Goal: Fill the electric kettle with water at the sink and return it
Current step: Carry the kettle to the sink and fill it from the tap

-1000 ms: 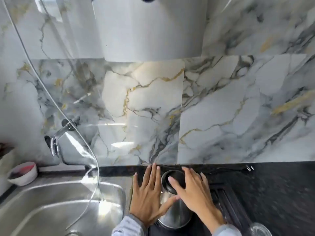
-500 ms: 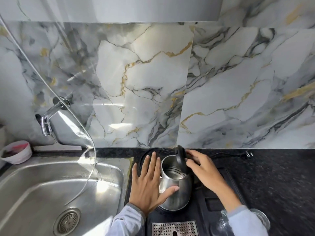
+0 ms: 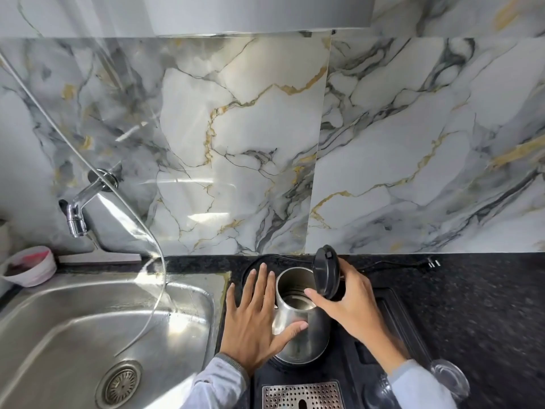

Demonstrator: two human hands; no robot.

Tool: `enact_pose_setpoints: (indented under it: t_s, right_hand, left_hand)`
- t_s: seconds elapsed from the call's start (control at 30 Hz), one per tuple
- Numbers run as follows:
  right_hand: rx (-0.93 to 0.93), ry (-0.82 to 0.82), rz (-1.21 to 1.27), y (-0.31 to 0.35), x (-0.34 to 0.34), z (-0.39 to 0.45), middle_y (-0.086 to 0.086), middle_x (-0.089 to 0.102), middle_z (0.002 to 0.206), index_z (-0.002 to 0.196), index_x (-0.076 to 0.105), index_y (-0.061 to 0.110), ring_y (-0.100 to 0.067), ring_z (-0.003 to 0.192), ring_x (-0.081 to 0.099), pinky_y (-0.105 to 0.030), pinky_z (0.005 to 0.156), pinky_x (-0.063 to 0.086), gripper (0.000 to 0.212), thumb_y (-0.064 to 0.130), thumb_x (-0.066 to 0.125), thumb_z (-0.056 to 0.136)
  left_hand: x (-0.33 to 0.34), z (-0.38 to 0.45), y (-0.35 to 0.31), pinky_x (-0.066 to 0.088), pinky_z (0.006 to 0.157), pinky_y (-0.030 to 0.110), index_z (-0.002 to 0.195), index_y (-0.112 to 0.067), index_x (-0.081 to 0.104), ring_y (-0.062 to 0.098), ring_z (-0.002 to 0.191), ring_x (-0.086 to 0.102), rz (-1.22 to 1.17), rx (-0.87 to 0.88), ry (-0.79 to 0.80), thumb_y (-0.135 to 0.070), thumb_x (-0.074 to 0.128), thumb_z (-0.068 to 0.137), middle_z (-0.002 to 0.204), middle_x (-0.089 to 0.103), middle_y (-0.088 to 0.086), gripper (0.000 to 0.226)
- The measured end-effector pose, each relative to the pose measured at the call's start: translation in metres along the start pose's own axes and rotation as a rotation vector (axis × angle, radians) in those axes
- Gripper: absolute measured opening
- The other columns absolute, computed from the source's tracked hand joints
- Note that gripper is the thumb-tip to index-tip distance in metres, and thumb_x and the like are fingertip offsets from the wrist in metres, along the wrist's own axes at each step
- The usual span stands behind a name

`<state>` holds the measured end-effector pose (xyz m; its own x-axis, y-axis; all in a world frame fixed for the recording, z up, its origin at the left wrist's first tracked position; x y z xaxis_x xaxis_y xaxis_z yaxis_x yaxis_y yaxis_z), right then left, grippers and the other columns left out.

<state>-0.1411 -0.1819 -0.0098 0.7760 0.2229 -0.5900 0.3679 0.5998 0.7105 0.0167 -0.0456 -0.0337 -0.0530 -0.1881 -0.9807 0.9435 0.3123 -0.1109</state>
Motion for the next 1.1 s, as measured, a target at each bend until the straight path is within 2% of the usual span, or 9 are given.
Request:
enact_pose_setpoints:
  t_s: [0.1, 0.2, 0.3, 0.4, 0.5, 0.7, 0.77, 0.93, 1.1]
  right_hand:
    - [-0.151, -0.110, -0.164, -0.003, 0.004, -0.004, 0.017, 0.058, 0.080, 0.085, 0.070, 0.019, -0.020, 0.078, 0.071, -0.022, 0.072, 0.050, 0.036, 0.049, 0.087, 0.077]
    - [-0.136, -0.074, -0.266, -0.013, 0.005, -0.001, 0.006, 0.066, 0.062, 0.071, 0.063, 0.025, -0.023, 0.061, 0.071, -0.029, 0.055, 0.053, 0.046, 0.069, 0.071, 0.080]
    - [-0.105, -0.089, -0.191, -0.018, 0.004, 0.007, 0.006, 0.071, 0.055, 0.068, 0.066, 0.022, -0.016, 0.054, 0.069, -0.025, 0.054, 0.051, 0.050, 0.071, 0.074, 0.073]
    - [-0.059, -0.079, -0.081, -0.023, 0.006, 0.010, 0.006, 0.076, 0.059, 0.068, 0.073, 0.017, -0.014, 0.058, 0.074, -0.036, 0.059, 0.062, 0.048, 0.065, 0.078, 0.068]
    - [-0.045, -0.080, -0.059, -0.019, 0.006, 0.009, 0.003, 0.076, 0.060, 0.068, 0.075, 0.014, -0.017, 0.058, 0.074, -0.040, 0.061, 0.061, 0.049, 0.063, 0.080, 0.064]
    - [-0.103, -0.106, 0.013, 0.019, 0.011, 0.009, 0.025, 0.060, 0.049, 0.063, 0.072, 0.018, 0.002, 0.053, 0.068, -0.015, 0.053, 0.050, 0.041, 0.058, 0.085, 0.063]
    - [-0.124, -0.109, 0.028, 0.038, 0.020, 0.013, 0.026, 0.059, 0.047, 0.061, 0.070, 0.020, 0.004, 0.053, 0.067, -0.013, 0.052, 0.048, 0.041, 0.057, 0.086, 0.063]
    - [-0.130, -0.102, 0.122, 0.102, 0.063, 0.016, 0.046, 0.064, 0.065, 0.056, 0.054, 0.048, 0.016, 0.056, 0.064, 0.002, 0.051, 0.036, 0.036, 0.054, 0.088, 0.065]
    - [-0.148, -0.074, 0.206, 0.167, 0.121, 0.017, 0.049, 0.062, 0.066, 0.065, 0.060, 0.063, 0.021, 0.054, 0.061, 0.004, 0.048, 0.034, 0.032, 0.050, 0.089, 0.065]
  left_hand:
    - [-0.002, 0.000, -0.001, 0.047, 0.106, 0.063, 0.151, -0.007, 0.042, 0.030, 0.146, 0.040, 0.019, 0.000, -0.011, -0.089, 0.031, 0.081, 0.162, 0.035, 0.013, 0.108]
    - [-0.005, -0.001, -0.002, 0.046, 0.107, 0.063, 0.151, -0.009, 0.041, 0.028, 0.147, 0.040, 0.037, 0.004, -0.023, -0.090, 0.030, 0.081, 0.162, 0.036, 0.012, 0.108]
    - [-0.007, -0.003, -0.002, 0.043, 0.111, 0.061, 0.155, -0.012, 0.036, 0.026, 0.149, 0.036, 0.026, -0.006, -0.020, -0.091, 0.029, 0.082, 0.164, 0.032, 0.010, 0.108]
    - [-0.011, -0.007, -0.005, 0.047, 0.108, 0.059, 0.155, -0.012, 0.035, 0.024, 0.147, 0.039, 0.013, -0.014, -0.022, -0.090, 0.032, 0.082, 0.164, 0.033, 0.009, 0.106]
    - [-0.019, -0.014, -0.004, 0.051, 0.104, 0.057, 0.153, -0.009, 0.037, 0.025, 0.145, 0.042, -0.004, -0.002, -0.053, -0.087, 0.032, 0.083, 0.162, 0.036, 0.009, 0.105]
    - [-0.050, -0.031, 0.019, 0.049, 0.107, 0.057, 0.153, -0.007, 0.035, 0.027, 0.147, 0.037, -0.012, 0.037, -0.157, -0.088, 0.031, 0.084, 0.163, 0.035, 0.010, 0.106]
    - [-0.062, -0.039, 0.035, 0.050, 0.106, 0.058, 0.153, -0.007, 0.037, 0.027, 0.147, 0.038, -0.006, 0.029, -0.182, -0.087, 0.032, 0.085, 0.162, 0.036, 0.010, 0.105]
    - [-0.095, -0.062, 0.097, 0.048, 0.107, 0.060, 0.153, -0.007, 0.037, 0.029, 0.145, 0.041, 0.028, 0.024, -0.207, -0.085, 0.031, 0.085, 0.162, 0.036, 0.012, 0.104]
    - [-0.114, -0.084, 0.173, 0.046, 0.109, 0.060, 0.154, -0.007, 0.036, 0.030, 0.147, 0.038, 0.055, 0.025, -0.203, -0.087, 0.031, 0.085, 0.162, 0.035, 0.013, 0.105]
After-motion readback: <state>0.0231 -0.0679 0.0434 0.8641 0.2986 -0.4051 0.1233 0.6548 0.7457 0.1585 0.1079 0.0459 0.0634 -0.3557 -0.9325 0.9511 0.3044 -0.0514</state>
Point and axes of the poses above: each hand's wrist, its own z-axis towards the middle knuckle, its own x-axis out of the palm, y = z × x, the point moved 4 cm from there along z, towards the middle knuckle
